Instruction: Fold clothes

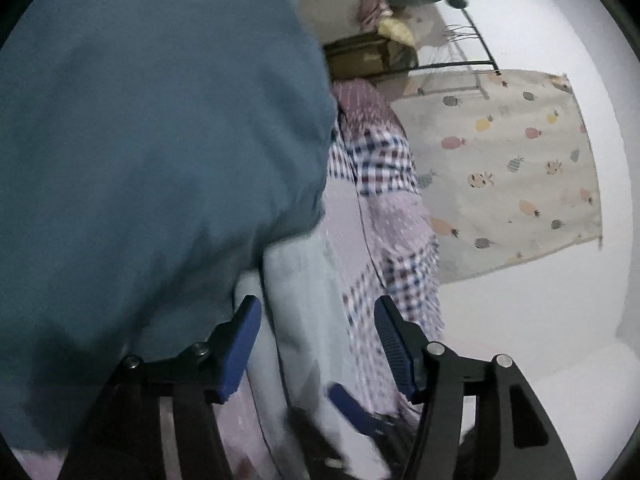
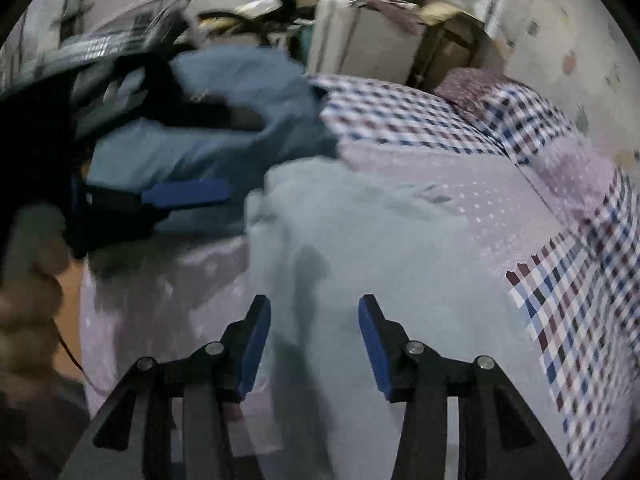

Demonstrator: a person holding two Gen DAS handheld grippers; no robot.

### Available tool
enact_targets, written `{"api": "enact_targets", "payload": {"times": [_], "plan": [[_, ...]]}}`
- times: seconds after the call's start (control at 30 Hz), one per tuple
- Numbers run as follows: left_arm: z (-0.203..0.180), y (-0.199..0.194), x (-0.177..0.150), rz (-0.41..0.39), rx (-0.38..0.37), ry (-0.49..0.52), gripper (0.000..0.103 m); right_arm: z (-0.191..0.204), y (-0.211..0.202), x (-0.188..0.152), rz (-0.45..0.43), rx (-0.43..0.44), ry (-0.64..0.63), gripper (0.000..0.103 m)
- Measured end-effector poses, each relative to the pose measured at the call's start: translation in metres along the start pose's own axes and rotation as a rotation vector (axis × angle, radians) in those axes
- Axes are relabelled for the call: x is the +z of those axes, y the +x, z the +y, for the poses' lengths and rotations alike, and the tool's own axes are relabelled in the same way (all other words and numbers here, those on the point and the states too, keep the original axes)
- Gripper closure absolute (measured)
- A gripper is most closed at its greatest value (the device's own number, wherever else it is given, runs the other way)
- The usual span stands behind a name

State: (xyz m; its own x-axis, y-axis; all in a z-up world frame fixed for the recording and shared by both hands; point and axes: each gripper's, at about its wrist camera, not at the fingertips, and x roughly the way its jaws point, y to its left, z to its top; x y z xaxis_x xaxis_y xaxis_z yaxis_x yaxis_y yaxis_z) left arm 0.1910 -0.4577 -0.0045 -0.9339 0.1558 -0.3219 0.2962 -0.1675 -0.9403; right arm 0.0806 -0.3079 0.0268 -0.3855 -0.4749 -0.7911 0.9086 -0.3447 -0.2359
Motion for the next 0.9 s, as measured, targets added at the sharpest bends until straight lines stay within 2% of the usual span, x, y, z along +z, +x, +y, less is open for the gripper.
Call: {"api": "enact_targets", "payload": {"times": [0.07,0.1,0.13,0.23,0.33,0.43,0.53,0.6,0.63,0.7,0.73,0.83,0.9], "plan": [[0.009,0.006,-0.005,0.058,-0.011,-0.038,0.032,0.003,0.006,-0.005,0.011,-0.004,-0.008,0.056],[0.012,0.01,-0.006,0.083,0.0,-0.04,0.031,0.004,0.009,-0.006,0.014,-0.005,-0.009,0.061],[0.014,0.014,-0.007,0.109,0.012,-0.042,0.031,0.004,0.012,-0.007,0.018,-0.007,-0.009,0.076],[0.014,0.02,-0.005,0.115,0.036,-0.039,0.031,-0.005,0.002,-0.008,-0.011,0.069,0.046,0.092],[0.01,0.026,-0.002,0.105,0.061,-0.024,0.027,-0.007,-0.004,-0.01,0.0,0.118,0.065,0.091],[-0.003,0.038,0.001,0.097,0.091,0.043,0.025,-0.013,-0.01,-0.016,0.005,0.152,0.114,0.087],[-0.015,0.055,0.005,0.106,0.112,0.106,0.025,-0.017,-0.023,-0.025,-0.013,0.149,0.181,0.059],[-0.017,0.058,0.004,0.105,0.119,0.122,0.026,-0.025,-0.031,-0.032,-0.026,0.143,0.239,0.057],[-0.018,0.059,0.004,0.102,0.122,0.122,0.031,-0.029,-0.036,-0.037,-0.026,0.139,0.267,0.056],[-0.017,0.06,0.006,0.1,0.134,0.112,0.062,-0.045,-0.047,-0.048,-0.032,0.108,0.325,0.055],[-0.015,0.062,0.007,0.106,0.143,0.102,0.084,-0.054,-0.056,-0.057,-0.043,0.079,0.37,0.054],[-0.007,0.061,0.008,0.102,0.138,0.065,0.086,-0.08,-0.081,-0.085,-0.09,0.016,0.535,0.053],[-0.009,0.061,0.007,0.091,0.14,0.075,0.087,-0.09,-0.103,-0.109,-0.166,-0.09,0.685,0.053]]}}
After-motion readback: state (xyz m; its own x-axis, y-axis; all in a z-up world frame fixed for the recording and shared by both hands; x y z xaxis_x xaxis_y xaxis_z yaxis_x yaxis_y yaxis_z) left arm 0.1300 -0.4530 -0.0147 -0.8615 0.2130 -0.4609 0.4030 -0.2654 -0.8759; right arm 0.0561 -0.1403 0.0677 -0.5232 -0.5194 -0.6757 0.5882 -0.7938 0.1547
